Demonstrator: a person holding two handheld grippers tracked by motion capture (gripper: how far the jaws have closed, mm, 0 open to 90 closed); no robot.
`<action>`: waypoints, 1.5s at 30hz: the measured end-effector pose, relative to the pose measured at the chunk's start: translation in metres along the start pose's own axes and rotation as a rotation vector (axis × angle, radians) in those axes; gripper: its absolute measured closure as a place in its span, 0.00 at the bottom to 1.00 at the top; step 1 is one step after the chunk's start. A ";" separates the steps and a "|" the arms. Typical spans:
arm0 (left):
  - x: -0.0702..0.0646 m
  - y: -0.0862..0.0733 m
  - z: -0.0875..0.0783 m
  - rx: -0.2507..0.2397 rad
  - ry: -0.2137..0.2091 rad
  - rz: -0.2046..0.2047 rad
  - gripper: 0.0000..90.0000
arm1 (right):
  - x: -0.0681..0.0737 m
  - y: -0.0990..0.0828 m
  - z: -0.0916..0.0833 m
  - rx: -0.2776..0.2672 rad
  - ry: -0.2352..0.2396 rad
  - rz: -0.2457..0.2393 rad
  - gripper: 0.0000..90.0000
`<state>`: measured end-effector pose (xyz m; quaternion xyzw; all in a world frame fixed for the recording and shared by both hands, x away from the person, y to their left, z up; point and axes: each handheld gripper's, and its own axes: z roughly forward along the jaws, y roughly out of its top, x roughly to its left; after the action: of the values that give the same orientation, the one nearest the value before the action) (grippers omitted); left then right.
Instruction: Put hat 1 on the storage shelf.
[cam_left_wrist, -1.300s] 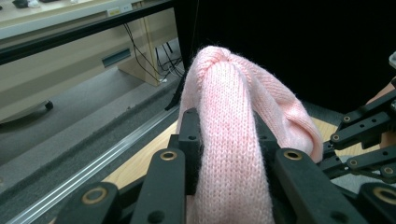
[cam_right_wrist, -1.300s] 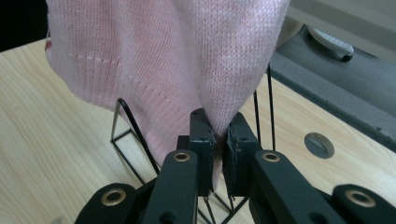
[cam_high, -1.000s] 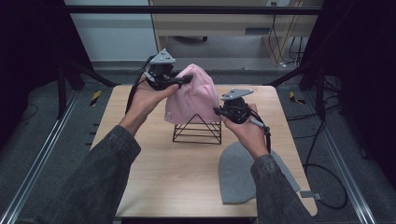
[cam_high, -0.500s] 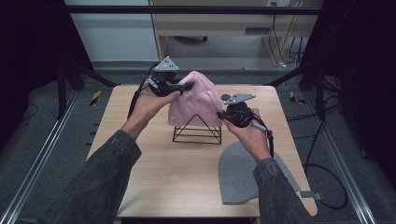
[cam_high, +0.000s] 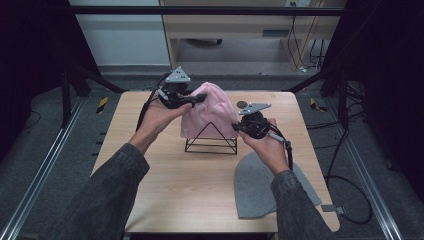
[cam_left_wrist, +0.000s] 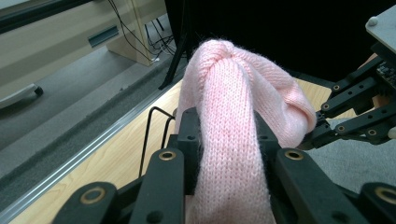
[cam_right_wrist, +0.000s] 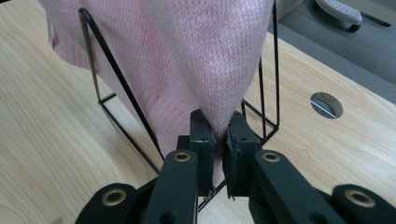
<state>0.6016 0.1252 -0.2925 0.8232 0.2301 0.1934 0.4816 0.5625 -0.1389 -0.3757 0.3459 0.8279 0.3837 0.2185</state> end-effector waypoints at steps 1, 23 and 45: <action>0.000 -0.001 0.000 0.002 -0.001 -0.002 0.80 | 0.000 0.000 0.001 0.003 0.002 0.001 0.93; -0.003 -0.021 0.004 0.034 -0.026 -0.004 0.80 | 0.002 -0.014 0.014 0.042 0.010 0.002 0.93; -0.015 -0.023 -0.013 0.028 -0.062 -0.017 0.80 | 0.003 -0.014 0.006 0.034 0.016 -0.002 0.93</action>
<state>0.5779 0.1358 -0.3084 0.8335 0.2249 0.1604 0.4785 0.5589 -0.1401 -0.3908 0.3455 0.8363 0.3723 0.2063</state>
